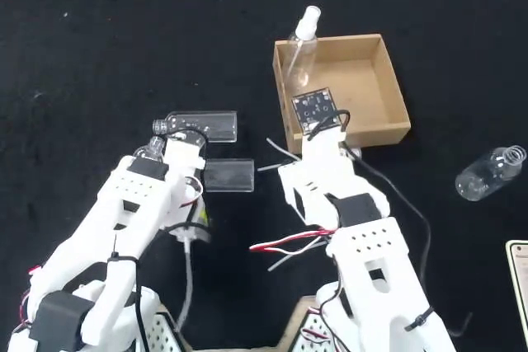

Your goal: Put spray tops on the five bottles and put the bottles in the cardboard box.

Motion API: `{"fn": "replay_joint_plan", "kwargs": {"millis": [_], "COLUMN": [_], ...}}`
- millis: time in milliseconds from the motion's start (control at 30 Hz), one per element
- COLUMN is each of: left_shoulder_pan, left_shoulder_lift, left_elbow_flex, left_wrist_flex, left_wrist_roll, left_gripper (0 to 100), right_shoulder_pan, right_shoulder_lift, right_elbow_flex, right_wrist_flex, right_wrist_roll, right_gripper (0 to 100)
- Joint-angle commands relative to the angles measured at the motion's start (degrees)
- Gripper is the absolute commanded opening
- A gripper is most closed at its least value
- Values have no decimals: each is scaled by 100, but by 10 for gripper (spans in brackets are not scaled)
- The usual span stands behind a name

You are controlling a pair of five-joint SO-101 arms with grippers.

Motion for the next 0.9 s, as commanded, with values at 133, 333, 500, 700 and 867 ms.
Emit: {"fn": "replay_joint_plan", "kwargs": {"millis": [133, 333, 500, 700, 867], "left_shoulder_pan": [-321, -242, 136, 629, 646], "left_shoulder_lift": [-53, -9, 0, -26, -70], "left_elbow_flex": [-31, -22, 48, 268, 268], "left_wrist_flex": [-246, -246, -334, -510, -519], "left_wrist_roll": [62, 932, 1037, 993, 993], "left_gripper": [245, 245, 246, 241, 143], "right_shoulder_pan": [114, 114, 114, 114, 114], "right_shoulder_lift": [-207, -207, -207, -207, -207], "right_elbow_flex": [-40, -40, -40, -40, -40], "right_wrist_flex": [-132, -132, -132, -132, -132], "right_wrist_roll": [9, 9, 9, 9, 9], "right_gripper": [262, 262, 262, 262, 262]}}
